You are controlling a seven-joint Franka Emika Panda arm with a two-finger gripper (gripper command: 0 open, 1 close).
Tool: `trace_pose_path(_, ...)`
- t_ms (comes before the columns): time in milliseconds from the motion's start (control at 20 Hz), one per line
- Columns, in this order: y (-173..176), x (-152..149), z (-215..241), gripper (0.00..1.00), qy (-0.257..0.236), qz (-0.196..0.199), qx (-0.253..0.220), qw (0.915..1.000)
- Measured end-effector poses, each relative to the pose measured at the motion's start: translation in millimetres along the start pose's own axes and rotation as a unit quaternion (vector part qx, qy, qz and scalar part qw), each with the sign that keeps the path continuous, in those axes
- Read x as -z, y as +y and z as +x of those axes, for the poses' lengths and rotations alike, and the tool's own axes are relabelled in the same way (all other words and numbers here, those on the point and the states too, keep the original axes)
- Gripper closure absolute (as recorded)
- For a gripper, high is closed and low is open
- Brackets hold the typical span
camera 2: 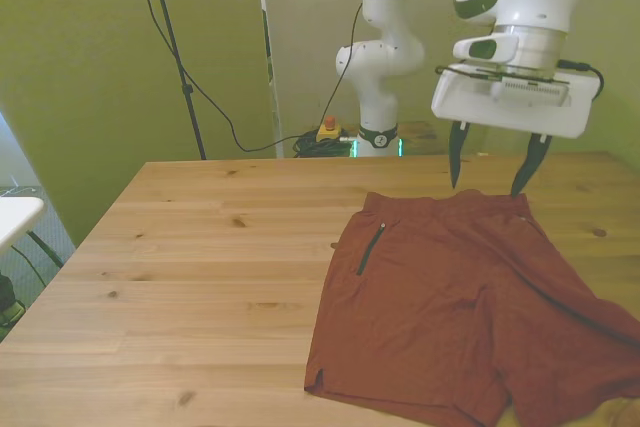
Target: Unfold the shorts
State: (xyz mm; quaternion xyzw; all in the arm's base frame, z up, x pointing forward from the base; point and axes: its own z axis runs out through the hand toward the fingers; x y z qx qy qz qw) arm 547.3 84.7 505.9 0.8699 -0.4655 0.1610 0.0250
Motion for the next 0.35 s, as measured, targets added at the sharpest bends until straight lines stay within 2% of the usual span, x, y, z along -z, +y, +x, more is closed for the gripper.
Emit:
trace_pose_path(200, 69, 19, -14, 0.00, 0.006, -0.005, -0.008, 0.9999)
trace_pose_path(350, 122, 18, -26, 0.00, 0.003, 0.004, -0.025, 0.9997)
